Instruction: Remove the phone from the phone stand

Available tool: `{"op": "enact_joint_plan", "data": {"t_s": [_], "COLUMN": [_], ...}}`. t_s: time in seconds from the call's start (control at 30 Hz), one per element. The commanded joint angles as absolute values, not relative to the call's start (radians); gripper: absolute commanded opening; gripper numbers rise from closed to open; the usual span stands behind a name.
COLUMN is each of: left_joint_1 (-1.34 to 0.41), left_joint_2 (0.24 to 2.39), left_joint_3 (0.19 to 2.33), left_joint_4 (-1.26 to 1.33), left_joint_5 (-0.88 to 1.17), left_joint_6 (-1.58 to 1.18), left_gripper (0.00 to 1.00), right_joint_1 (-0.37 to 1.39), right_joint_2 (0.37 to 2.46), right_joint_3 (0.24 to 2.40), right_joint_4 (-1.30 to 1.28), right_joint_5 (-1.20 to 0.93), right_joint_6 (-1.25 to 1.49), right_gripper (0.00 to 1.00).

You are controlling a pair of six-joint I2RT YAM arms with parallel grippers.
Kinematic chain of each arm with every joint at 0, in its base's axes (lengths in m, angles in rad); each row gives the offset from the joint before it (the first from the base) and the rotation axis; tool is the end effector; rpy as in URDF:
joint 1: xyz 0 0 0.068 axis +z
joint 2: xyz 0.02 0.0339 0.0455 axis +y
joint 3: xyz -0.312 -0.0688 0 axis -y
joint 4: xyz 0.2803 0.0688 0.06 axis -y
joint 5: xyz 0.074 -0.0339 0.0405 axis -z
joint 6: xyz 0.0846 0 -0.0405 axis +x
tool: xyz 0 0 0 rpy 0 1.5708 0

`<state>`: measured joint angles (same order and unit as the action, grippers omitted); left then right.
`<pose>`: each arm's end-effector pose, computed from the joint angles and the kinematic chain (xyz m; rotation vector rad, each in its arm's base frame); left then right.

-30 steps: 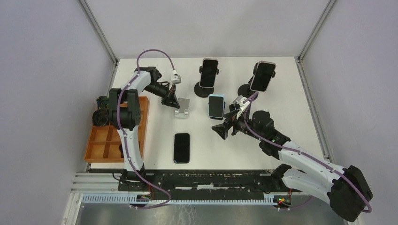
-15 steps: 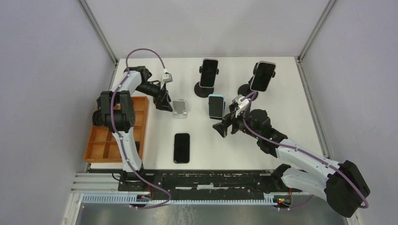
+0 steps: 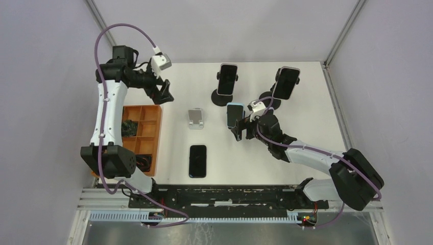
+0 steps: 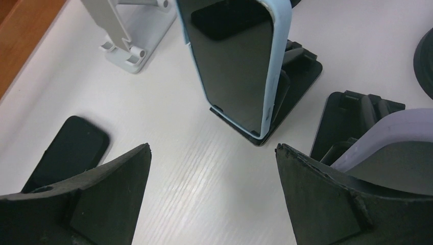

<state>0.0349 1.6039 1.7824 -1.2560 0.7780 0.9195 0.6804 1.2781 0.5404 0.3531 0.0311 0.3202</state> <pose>0.3610 -0.0468 0.4159 1.2003 1.9793 -0.5721 0.2541 0.2022 0.2086 -0.3390 1.9794 0.6219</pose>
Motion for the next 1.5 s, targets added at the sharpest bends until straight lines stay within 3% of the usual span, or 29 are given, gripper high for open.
{"op": "enact_joint_plan", "data": {"t_s": [0.0,0.2,0.37,0.6,0.97,1.27,1.47], "left_joint_1": [0.07,0.119,0.111,0.068,-0.116,-0.156,-0.158], "left_joint_2": [1.56,1.425,1.391,1.3,1.32,1.312,1.3], "left_joint_3": [1.849,1.679,1.538,1.346,1.343,1.33,1.33], "left_joint_4": [-1.169,-0.956,-0.884,-0.92,-1.027,-0.982,-0.99], "left_joint_5": [0.721,0.713,0.837,1.064,0.977,0.931,0.915], "left_joint_6": [0.692,0.512,0.395,0.49,0.557,0.513,0.507], "left_gripper": [1.0,1.0,1.0,1.0,1.0,1.0,1.0], "right_joint_1": [0.698,0.697,0.697,0.693,0.679,0.711,0.744], "right_joint_2": [1.334,1.405,1.458,1.538,1.564,1.46,1.439], "right_joint_3": [0.572,0.589,0.58,0.605,0.585,0.514,0.557], "right_joint_4": [0.468,0.535,0.615,0.687,0.694,0.653,0.538], "right_joint_5": [0.142,0.171,0.176,0.155,0.181,0.159,0.28], "right_joint_6": [0.332,0.328,0.333,0.324,0.358,0.342,0.356], "right_gripper": [0.98,0.98,0.98,0.95,0.9,0.98,0.98]}}
